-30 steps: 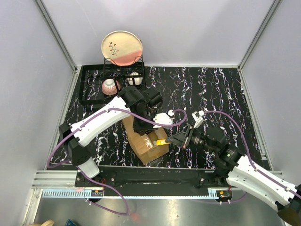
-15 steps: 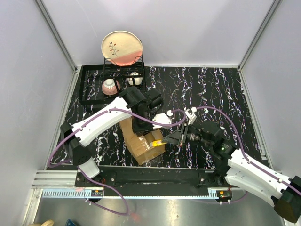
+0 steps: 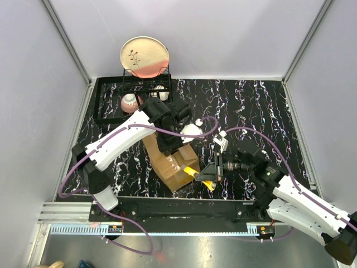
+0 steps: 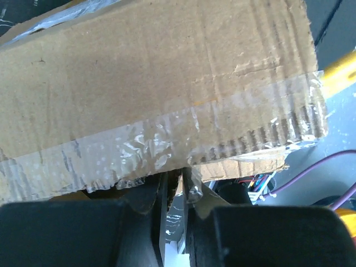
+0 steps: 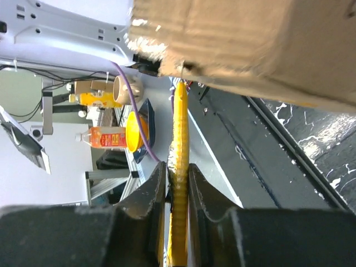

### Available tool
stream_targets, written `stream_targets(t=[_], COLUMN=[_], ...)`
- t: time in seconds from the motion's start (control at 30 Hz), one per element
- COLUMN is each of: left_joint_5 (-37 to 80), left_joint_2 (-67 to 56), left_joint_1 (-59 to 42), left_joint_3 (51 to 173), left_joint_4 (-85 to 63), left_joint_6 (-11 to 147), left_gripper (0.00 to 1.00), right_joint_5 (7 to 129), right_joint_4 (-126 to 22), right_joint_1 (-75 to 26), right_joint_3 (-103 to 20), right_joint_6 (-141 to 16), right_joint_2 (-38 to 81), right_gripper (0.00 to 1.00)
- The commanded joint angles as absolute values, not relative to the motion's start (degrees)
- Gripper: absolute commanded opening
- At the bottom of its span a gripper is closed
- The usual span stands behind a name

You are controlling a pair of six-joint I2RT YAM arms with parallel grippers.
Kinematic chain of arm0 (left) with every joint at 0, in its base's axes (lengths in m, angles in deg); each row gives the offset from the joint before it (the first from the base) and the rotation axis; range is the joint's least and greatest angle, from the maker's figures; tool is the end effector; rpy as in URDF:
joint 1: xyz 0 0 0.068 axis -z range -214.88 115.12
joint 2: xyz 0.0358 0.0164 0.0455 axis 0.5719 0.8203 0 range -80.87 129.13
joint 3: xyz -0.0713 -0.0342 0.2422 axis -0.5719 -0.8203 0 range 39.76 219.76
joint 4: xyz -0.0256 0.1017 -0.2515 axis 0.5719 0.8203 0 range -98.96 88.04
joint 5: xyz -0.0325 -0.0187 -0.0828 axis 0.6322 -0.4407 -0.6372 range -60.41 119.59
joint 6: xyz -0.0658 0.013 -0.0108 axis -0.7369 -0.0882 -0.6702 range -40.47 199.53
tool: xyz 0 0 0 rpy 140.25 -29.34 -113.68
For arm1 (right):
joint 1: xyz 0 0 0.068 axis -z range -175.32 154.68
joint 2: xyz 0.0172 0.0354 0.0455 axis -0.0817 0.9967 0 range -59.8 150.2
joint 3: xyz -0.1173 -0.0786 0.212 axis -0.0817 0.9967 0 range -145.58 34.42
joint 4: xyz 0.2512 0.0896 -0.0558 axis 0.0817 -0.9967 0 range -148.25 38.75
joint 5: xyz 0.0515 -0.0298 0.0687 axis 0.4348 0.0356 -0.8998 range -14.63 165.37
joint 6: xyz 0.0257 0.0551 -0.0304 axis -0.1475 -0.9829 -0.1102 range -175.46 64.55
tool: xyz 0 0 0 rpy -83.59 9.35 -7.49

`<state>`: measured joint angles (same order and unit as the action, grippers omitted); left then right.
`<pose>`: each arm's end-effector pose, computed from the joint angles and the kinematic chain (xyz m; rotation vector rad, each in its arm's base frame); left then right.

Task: Unpack the express box
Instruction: Cut the express box at the center of the board.

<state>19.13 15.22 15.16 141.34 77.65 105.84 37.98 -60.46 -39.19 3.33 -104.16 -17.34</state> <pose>0.1950 -0.2483 0.3156 1.8779 2.3538 -0.3179 0.1303 0.1712 0.2461 -0.4222 2.2174 1.6142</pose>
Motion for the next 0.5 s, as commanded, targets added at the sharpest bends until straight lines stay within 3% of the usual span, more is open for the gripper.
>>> stream_targets(t=[0.0,0.47], left_joint_5=[24.0,20.2], left_joint_2=[15.9,12.5], left_joint_1=[13.1,12.8], left_joint_3=[147.5,144.5], left_joint_4=[68.1,67.1], left_joint_6=[102.1,103.2], left_gripper=[0.00,0.00], right_joint_5=[27.1,44.5], right_joint_4=[-67.2,-75.8], right_joint_1=[-40.4,-40.4], right_joint_3=[-6.9,-3.2], right_joint_6=[-97.6,-99.5], right_joint_2=[-18.4,-26.6], right_gripper=[0.00,0.00])
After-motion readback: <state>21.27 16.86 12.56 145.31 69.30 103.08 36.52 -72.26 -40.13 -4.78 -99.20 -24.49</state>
